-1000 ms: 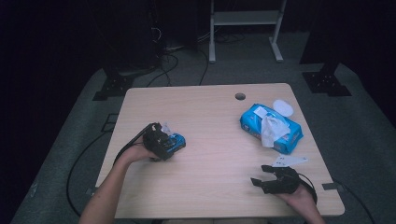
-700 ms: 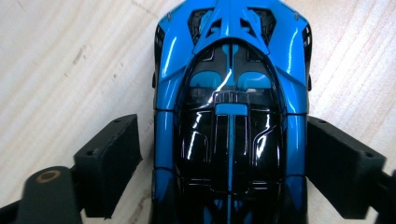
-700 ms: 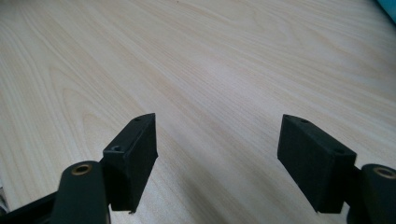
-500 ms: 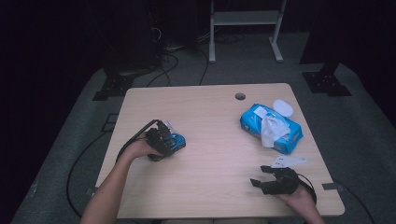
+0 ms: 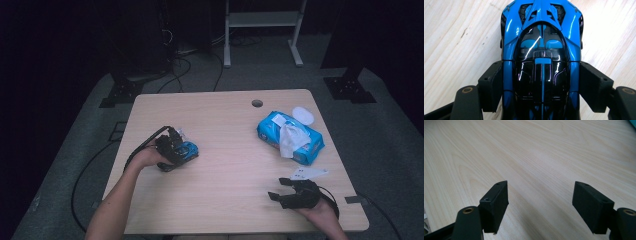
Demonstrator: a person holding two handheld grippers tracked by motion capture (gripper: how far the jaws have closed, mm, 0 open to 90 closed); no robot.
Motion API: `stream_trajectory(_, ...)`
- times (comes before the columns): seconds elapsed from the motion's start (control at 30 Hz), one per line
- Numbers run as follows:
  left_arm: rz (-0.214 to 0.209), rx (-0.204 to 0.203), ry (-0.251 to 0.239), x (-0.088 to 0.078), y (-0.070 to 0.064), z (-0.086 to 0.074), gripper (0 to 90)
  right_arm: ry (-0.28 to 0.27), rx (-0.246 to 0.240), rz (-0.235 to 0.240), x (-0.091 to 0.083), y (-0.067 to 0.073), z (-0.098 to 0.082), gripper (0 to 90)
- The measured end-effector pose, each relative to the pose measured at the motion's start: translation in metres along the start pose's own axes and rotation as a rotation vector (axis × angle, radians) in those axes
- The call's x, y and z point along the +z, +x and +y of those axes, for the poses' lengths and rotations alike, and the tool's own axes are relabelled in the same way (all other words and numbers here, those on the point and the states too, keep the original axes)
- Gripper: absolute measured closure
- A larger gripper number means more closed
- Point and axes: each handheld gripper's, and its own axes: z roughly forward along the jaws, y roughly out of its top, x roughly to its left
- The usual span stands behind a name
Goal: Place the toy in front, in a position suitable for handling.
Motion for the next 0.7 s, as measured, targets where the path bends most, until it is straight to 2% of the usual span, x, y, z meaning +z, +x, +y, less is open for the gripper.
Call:
stream_trajectory(0.1,-0.013,-0.011,-0.006,0.000,0.001,-0.003,28.1,0.001,0.001,0.002,0.000,0.000,0.000,28.0)
stream_trajectory(0.27,-0.009,0.004,-0.007,-0.004,0.001,-0.004,28.1,0.003,-0.002,0.001,0.001,0.001,0.000,28.0)
stream_trajectory(0.37,-0.016,-0.004,-0.044,-0.011,0.002,-0.004,28.1,0.000,0.003,0.001,0.000,0.000,0.000,28.0)
stream_trajectory(0.47,-0.003,0.008,-0.053,-0.020,0.001,-0.001,28.1,0.003,0.004,0.001,0.001,-0.001,0.000,27.9)
stream_trajectory(0.6,0.000,0.038,-0.086,-0.033,-0.006,0.007,28.1,0.000,0.008,0.000,0.001,0.000,0.000,27.9)
stream_trajectory(0.7,-0.002,0.103,-0.108,-0.044,-0.019,0.021,28.1,-0.005,0.007,-0.004,0.000,-0.001,0.001,27.9)
